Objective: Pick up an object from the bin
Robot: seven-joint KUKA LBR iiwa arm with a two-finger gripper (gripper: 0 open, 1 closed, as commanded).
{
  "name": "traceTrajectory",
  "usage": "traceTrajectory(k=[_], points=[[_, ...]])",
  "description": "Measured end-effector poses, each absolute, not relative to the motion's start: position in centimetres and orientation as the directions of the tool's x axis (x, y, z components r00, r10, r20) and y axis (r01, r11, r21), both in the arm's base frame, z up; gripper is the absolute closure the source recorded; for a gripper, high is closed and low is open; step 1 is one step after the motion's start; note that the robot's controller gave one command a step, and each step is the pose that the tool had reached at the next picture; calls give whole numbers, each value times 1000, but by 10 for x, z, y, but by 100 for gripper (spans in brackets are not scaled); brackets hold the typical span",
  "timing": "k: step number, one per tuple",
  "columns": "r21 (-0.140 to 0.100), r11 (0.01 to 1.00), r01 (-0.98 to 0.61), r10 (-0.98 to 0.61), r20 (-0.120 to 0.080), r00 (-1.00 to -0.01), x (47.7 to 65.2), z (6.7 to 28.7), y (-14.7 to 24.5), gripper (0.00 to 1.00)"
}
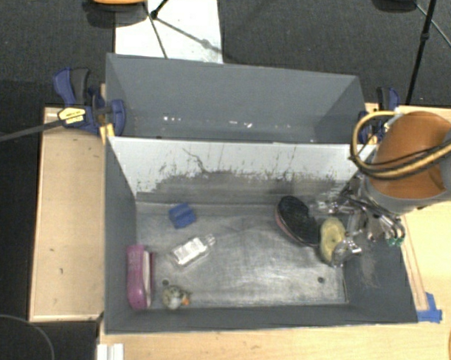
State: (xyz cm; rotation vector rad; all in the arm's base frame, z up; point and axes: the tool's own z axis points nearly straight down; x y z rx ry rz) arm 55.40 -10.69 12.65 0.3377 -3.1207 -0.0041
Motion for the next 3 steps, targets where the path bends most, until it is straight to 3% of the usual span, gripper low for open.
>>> traceTrajectory(k=[1, 2, 3], points=[[-1, 998, -63, -63, -6, -998, 588, 121, -124, 0], [2, 1000, 17, 17, -2, -1000, 589, 71, -118, 0], [2, 998, 70, 70, -6, -998, 594, 94, -78, 0]])
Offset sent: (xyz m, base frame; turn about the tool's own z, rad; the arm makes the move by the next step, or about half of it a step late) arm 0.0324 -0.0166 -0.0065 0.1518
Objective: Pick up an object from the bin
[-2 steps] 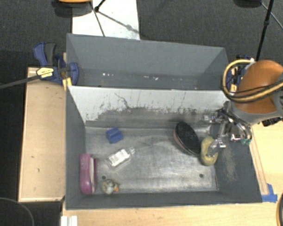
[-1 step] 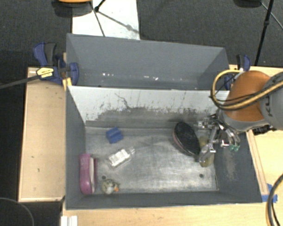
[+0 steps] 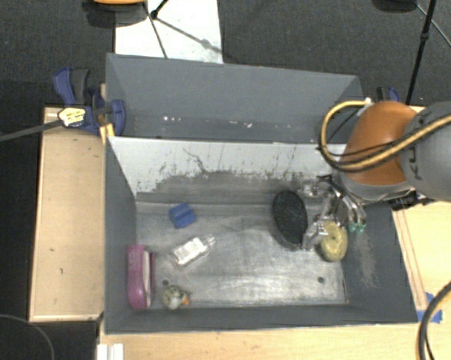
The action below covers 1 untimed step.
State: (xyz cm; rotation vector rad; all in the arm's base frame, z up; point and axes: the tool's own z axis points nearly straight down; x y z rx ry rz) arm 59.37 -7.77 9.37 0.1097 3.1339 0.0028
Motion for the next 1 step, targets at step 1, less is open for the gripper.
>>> traceTrajectory(k=[1], points=[[1, 974, 227, 227, -1, -974, 572, 122, -77, 0]])
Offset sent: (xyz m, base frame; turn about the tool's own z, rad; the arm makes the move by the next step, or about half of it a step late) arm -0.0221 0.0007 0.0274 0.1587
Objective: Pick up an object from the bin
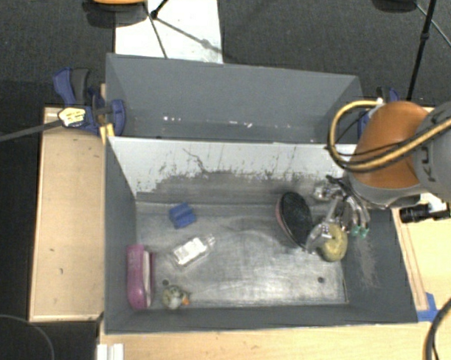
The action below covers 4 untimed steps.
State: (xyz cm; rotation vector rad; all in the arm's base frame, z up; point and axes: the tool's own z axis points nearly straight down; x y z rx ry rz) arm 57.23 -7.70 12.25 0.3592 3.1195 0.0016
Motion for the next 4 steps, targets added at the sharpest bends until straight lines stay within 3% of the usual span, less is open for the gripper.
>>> traceTrajectory(k=[1, 2, 3, 4], points=[[1, 939, 345, 345, -2, -939, 572, 122, -80, 0], [2, 942, 337, 337, -5, -942, 592, 116, -69, 0], [1, 825, 566, 566, -3, -825, 593, 105, -79, 0], [-5, 827, 562, 562, 7, -827, 590, 104, -79, 100]])
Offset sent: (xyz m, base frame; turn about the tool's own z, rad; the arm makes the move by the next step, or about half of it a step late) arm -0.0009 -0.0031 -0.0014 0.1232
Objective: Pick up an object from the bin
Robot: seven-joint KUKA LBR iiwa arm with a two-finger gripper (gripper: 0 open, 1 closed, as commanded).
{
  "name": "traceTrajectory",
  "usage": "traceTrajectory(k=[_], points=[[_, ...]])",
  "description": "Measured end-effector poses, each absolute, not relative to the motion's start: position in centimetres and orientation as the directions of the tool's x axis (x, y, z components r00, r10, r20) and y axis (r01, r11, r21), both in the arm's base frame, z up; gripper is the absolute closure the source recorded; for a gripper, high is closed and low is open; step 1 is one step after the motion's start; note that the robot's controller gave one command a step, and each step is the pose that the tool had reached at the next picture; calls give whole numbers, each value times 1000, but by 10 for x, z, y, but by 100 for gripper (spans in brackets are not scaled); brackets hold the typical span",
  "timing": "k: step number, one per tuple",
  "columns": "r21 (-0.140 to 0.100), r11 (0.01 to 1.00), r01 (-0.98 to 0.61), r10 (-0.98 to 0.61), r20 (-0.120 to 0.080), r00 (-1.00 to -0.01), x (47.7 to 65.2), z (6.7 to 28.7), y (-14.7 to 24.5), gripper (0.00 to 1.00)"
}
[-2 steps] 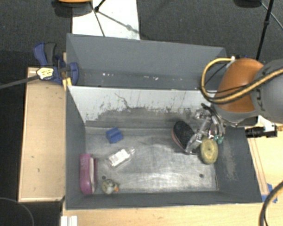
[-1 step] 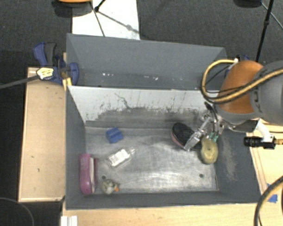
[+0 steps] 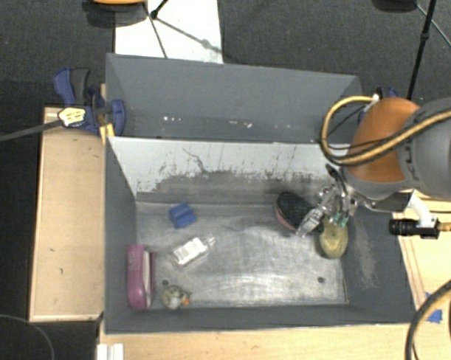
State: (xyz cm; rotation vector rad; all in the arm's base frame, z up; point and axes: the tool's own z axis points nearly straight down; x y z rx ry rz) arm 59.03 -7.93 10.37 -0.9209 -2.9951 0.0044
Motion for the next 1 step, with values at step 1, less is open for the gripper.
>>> traceTrajectory(k=[1], points=[[1, 930, 368, 368, -10, -930, 570, 267, -109, 100]])
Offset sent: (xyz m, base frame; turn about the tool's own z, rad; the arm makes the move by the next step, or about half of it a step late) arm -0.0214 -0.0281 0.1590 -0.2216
